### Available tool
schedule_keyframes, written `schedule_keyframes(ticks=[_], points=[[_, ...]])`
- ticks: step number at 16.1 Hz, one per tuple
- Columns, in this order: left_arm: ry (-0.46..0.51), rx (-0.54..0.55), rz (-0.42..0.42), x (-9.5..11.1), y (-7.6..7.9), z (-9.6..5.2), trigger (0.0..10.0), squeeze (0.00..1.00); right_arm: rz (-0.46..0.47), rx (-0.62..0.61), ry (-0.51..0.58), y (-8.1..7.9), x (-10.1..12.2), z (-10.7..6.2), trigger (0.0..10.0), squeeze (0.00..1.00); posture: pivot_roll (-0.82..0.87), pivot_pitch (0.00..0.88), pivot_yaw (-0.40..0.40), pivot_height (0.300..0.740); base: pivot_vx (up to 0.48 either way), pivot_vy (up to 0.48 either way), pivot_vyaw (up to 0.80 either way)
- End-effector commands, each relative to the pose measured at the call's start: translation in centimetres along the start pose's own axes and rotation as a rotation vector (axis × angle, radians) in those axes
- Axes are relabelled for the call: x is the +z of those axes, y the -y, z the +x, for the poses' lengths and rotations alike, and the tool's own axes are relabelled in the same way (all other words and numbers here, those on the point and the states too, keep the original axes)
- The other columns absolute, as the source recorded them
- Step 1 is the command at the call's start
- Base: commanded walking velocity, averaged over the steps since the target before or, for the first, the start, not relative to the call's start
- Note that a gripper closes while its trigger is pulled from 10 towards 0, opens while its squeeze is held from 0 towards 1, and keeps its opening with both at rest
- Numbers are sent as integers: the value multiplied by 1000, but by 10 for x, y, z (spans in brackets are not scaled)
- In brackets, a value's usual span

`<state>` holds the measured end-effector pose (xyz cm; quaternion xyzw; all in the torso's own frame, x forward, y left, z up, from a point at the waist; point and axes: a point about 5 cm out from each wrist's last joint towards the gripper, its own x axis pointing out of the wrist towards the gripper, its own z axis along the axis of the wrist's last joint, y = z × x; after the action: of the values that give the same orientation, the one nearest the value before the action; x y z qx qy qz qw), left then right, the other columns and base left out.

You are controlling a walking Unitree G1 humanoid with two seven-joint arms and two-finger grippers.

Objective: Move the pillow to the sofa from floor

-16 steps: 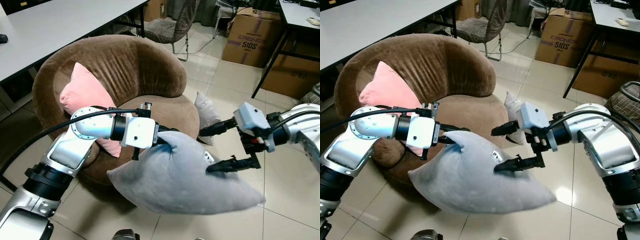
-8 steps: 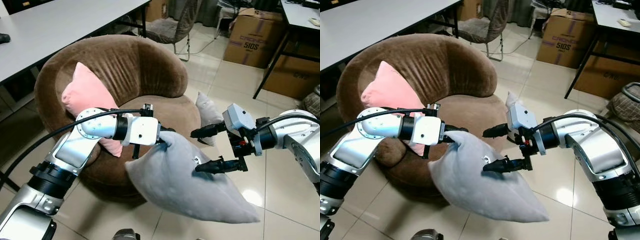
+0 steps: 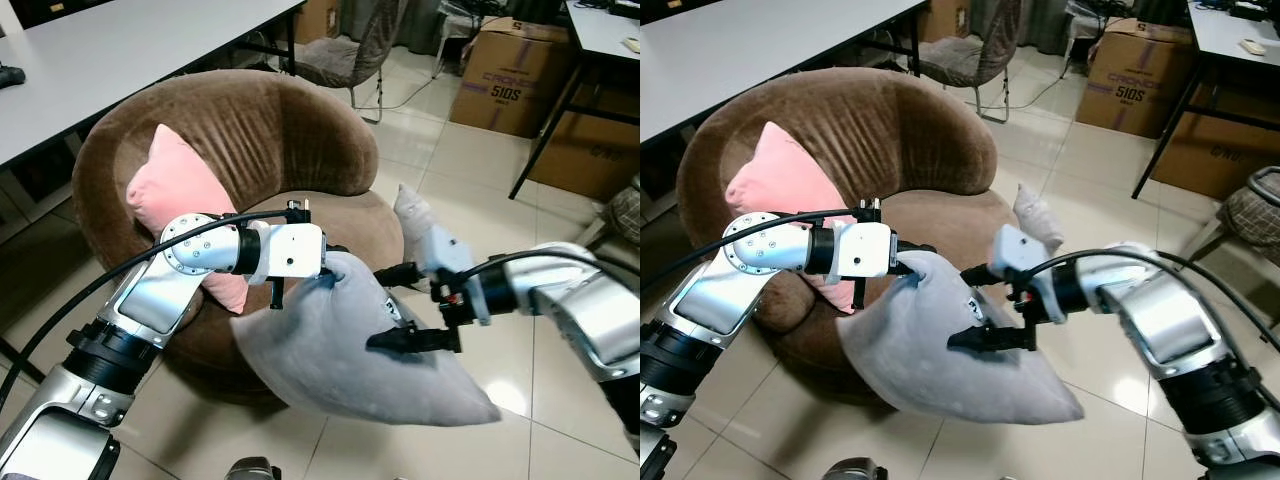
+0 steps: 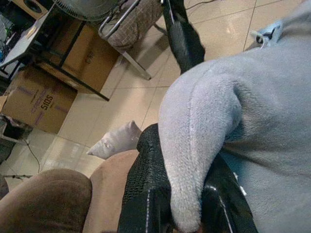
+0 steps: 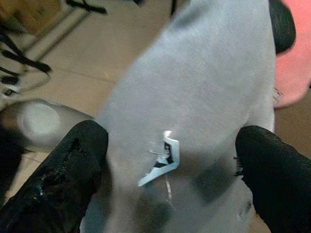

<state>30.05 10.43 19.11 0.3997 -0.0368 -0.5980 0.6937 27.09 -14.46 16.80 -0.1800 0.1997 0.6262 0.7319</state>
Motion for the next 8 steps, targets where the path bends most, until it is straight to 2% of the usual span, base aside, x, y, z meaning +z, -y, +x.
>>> schedule_keyframes(ticks=[1, 4, 6, 7, 8], points=[[66, 45, 46, 18, -10, -1, 10000, 0, 17, -58, -68, 4, -10, 6, 10000, 0, 83, 0, 12, 740, 0, 0, 0], [119, 35, 37, 30, -8, -5, 10000, 0, 34, -193, -173, 14, -27, 10, 10000, 0, 83, 0, 18, 740, 0, 0, 0], [158, 36, 21, 36, -7, -8, 10000, 0, 34, -221, -171, 16, -29, 11, 9608, 0, 84, 0, 18, 740, 0, 0, 0], [177, 45, 18, 39, -8, -9, 10000, 0, 29, -225, -160, 18, -28, 11, 3412, 0, 84, 0, 17, 740, 0, 0, 0], [184, 50, 21, 40, -9, -9, 10000, 0, 28, -228, -149, 19, -27, 11, 0, 0, 84, 0, 17, 740, 0, 0, 0]])
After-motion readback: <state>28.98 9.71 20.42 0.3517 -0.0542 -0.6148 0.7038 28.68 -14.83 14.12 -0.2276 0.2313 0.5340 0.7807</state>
